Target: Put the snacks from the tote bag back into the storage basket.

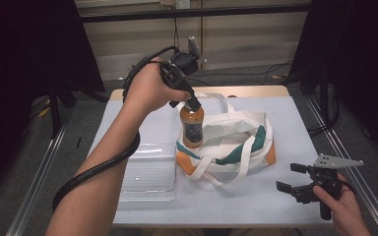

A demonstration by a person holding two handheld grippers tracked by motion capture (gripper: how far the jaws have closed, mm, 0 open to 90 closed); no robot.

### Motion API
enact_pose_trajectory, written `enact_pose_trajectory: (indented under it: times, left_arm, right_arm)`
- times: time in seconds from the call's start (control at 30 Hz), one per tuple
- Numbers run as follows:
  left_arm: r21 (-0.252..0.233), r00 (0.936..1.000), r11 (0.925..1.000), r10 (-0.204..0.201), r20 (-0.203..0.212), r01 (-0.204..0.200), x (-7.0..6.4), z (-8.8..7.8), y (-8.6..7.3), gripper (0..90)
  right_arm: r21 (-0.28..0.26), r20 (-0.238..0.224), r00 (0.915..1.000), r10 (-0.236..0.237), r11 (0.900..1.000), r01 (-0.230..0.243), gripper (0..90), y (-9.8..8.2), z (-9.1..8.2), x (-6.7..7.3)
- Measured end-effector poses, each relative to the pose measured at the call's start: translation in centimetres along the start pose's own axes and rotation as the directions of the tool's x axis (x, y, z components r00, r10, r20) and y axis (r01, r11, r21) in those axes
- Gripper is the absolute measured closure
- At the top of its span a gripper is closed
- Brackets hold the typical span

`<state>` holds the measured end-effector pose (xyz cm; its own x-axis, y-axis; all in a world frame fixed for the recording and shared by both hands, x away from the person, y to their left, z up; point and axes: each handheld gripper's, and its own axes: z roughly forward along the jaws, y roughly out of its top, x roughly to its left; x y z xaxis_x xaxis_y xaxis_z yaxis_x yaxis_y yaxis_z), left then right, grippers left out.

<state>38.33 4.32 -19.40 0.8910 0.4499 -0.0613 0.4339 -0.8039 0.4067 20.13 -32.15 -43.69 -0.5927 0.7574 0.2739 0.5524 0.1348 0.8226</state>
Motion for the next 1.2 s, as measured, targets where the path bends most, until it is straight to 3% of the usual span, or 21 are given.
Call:
enact_pose_trajectory:
  times: [1.2]
  left_arm:
    - [0.052, 0.9998, 0.9985, -0.019, -0.007, 0.019, 1.2, -1.6, -3.0, 59.4]
  right_arm:
    - [0.003, 0.001, 1.0000, 0.002, 1.000, -0.002, 2.5, 0.0, 0.1, 0.1]
